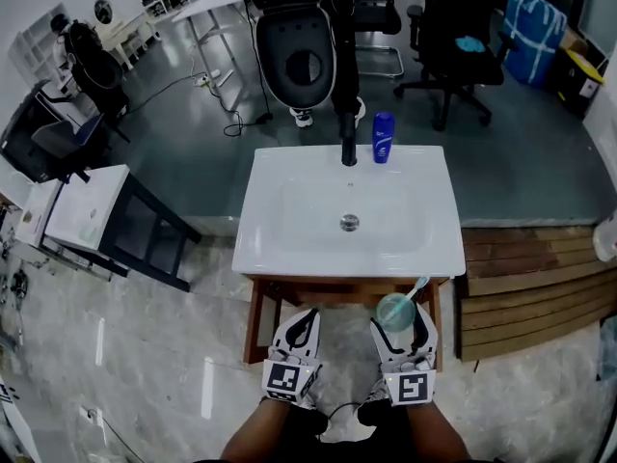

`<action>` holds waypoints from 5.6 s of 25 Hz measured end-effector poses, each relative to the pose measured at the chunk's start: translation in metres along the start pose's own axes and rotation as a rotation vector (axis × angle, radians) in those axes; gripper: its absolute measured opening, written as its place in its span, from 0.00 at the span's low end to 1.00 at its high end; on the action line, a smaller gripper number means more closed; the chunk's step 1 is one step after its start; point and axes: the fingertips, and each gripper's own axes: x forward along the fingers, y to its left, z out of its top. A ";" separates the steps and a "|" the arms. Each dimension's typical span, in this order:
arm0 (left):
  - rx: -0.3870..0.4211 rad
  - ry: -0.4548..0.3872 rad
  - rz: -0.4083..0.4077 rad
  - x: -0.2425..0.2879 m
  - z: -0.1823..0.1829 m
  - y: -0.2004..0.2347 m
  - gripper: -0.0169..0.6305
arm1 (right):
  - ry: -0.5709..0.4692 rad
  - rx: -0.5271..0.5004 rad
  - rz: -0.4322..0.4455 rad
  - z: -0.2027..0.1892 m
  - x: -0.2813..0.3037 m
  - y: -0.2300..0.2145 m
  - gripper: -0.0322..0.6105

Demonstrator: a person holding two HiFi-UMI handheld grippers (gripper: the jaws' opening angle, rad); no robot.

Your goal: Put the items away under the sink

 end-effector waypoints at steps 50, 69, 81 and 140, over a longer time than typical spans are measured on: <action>0.092 -0.105 -0.020 0.120 -0.276 0.069 0.06 | 0.099 -0.005 -0.134 -0.343 0.220 -0.038 0.61; 0.066 -0.107 0.007 0.126 -0.270 0.086 0.06 | 0.120 0.035 -0.095 -0.344 0.203 -0.037 0.67; 0.011 -0.098 -0.020 0.094 -0.224 0.085 0.06 | 0.002 0.003 -0.069 -0.251 0.096 0.002 0.14; 0.042 -0.080 0.059 0.014 0.188 0.003 0.06 | 0.032 0.007 0.146 0.149 0.054 -0.052 0.08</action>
